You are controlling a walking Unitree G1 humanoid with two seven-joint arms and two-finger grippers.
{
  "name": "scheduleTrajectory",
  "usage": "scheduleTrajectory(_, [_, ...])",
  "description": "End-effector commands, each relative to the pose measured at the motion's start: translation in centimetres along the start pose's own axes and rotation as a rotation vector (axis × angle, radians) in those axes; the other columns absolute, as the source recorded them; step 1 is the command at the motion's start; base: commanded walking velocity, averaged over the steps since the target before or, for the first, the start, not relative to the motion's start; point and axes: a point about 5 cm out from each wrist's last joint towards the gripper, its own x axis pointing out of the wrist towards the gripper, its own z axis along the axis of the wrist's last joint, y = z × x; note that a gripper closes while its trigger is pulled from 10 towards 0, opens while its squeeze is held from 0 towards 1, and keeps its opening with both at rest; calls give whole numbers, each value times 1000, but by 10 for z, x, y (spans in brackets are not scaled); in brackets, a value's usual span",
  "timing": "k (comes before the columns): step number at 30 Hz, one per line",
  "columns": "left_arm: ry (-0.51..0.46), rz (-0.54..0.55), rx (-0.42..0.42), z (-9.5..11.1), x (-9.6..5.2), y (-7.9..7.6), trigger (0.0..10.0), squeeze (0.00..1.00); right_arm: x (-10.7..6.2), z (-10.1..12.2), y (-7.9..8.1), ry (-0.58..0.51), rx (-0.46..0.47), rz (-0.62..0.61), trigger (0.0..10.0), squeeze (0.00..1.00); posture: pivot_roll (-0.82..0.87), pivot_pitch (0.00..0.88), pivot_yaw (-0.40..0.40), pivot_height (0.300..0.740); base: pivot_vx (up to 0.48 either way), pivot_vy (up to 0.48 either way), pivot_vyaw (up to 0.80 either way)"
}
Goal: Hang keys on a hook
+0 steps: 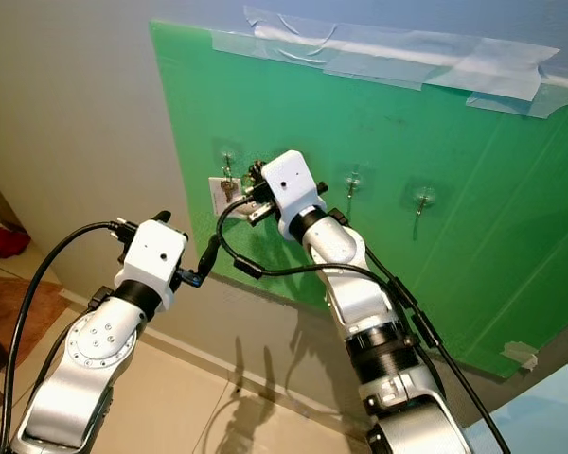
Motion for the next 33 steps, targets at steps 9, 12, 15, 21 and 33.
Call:
scheduleTrajectory(9, [-7,5,18,1,-2,2,10000,0,6,6,-34,-18,-143,-132,10000,0,14,0,-33,740,0,0,0])
scheduleTrajectory(12, [-7,4,19,1,-3,2,10000,0,5,3,-38,-16,-150,-138,10000,0,12,0,-31,740,0,0,0])
scheduleTrajectory(15, [-6,2,20,1,-3,2,10000,0,2,0,-39,-11,-147,-140,10000,0,9,0,-28,740,0,0,0])
scheduleTrajectory(21, [-5,-9,20,0,-2,0,10000,0,-7,2,-37,-43,-188,-135,10000,0,0,0,-24,740,0,0,0])
scheduleTrajectory(33, [-7,-9,18,-1,-2,-1,10000,0,-25,6,-25,-113,-311,-138,10000,0,-2,0,-31,740,0,0,0])
